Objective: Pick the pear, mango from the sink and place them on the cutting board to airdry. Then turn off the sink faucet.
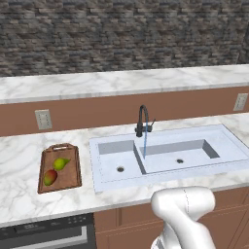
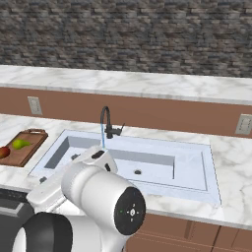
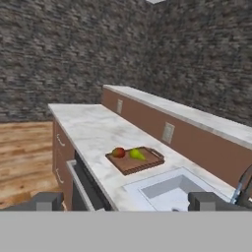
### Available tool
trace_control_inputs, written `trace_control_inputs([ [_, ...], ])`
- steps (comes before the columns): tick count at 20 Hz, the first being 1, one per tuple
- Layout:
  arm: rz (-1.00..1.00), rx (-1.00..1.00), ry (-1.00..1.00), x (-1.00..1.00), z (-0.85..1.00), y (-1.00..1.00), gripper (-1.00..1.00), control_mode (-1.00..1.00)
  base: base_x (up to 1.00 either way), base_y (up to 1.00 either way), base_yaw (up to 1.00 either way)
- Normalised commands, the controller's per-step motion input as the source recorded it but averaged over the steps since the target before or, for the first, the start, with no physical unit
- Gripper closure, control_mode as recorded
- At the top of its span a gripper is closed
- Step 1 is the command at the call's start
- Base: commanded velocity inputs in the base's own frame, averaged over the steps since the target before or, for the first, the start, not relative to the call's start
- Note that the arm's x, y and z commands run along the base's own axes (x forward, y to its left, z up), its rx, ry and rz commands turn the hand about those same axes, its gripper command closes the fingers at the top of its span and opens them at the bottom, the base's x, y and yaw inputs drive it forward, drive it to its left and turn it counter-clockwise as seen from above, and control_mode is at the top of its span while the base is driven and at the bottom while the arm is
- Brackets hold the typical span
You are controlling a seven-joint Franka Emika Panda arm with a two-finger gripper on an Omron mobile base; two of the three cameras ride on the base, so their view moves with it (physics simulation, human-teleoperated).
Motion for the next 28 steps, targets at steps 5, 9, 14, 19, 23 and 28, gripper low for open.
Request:
trace_control_inputs([
  [5,-0.11,0.06,-0.01,0.21,-0.04,0.00,-1.00,-1.00,0.00,0.00,0.00],
  [9,-0.10,0.13,0.00,0.29,0.00,0.00,-1.00,-1.00,0.00,0.00,0.00],
  [14,0.00,0.11,0.00,0.27,-0.11,0.02,-1.00,-1.00,0.00,0.00,0.00],
  [19,0.00,0.07,0.00,0.30,-0.16,0.05,-1.00,-1.00,0.00,0.00,0.00],
  [23,-0.04,0.05,0.00,0.24,-0.13,0.10,-1.00,-1.00,0.00,0.00,0.00],
  [28,-0.09,0.08,0.00,0.20,-0.13,0.15,-1.00,-1.00,0.00,0.00,0.00],
])
